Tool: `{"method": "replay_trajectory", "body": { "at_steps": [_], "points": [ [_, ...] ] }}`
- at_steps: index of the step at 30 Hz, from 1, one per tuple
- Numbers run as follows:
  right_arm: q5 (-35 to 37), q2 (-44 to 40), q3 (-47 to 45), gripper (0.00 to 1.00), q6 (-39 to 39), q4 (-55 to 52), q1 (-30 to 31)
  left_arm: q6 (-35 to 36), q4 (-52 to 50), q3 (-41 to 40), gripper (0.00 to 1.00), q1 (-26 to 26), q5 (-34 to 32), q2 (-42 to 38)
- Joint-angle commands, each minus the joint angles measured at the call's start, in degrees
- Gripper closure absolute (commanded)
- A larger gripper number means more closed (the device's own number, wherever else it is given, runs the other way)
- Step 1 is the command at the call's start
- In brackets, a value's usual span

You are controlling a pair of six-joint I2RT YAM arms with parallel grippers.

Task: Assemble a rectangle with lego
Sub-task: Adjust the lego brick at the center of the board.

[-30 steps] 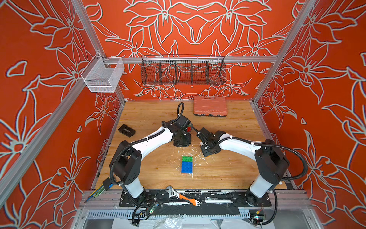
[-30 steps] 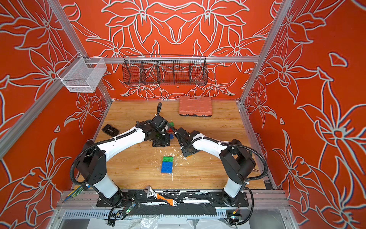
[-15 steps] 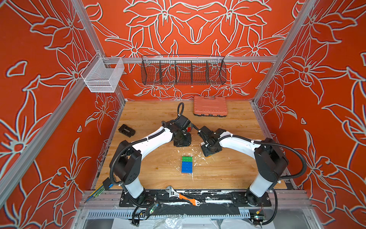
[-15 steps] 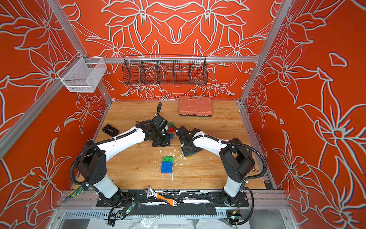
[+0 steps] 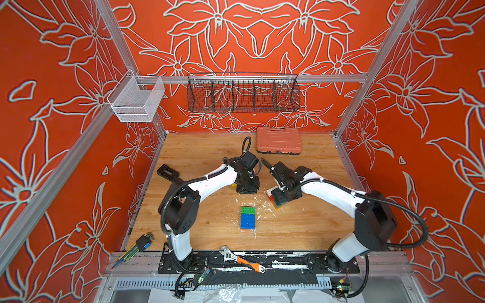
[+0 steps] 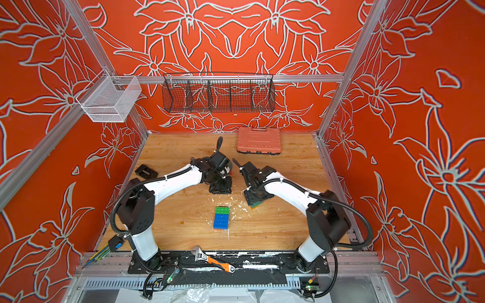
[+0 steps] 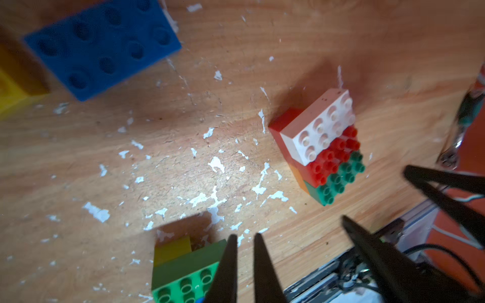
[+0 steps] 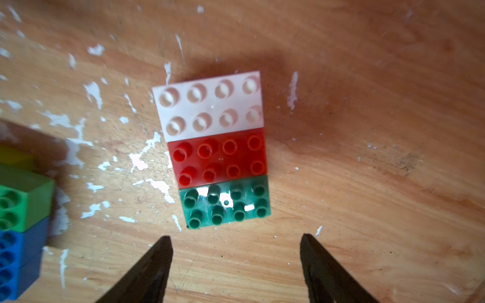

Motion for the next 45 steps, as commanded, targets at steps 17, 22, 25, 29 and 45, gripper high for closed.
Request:
{"method": "replay_trajectory", "body": {
  "at_steps": [17, 22, 25, 29, 45],
  "points": [
    [-10.5, -1.6, 2.6, 0.28, -6.4, 7.7, -14.1, -2.3, -2.9, 13.9, 1.0, -3.9, 3.3, 18.0],
    [-10.0, -2.4, 1.2, 0.28, -6.8, 8.2, -14.3, -1.9, -4.5, 19.4, 1.0, -4.6, 4.3, 22.1],
    [-9.9, -3.0, 0.7, 0.28, -6.7, 8.5, -14.3, -1.8, -5.3, 21.8, 0.98, -4.7, 4.4, 23.6],
    [-9.9, -3.1, 0.4, 0.28, -6.8, 8.4, -14.3, -1.4, -6.5, 23.7, 0.98, -4.9, 4.1, 24.6],
    [-10.2, -3.7, 0.7, 0.29, -7.0, 8.4, -14.3, 0.2, -11.9, 27.4, 0.89, -4.7, -0.1, 23.8]
  ]
}}
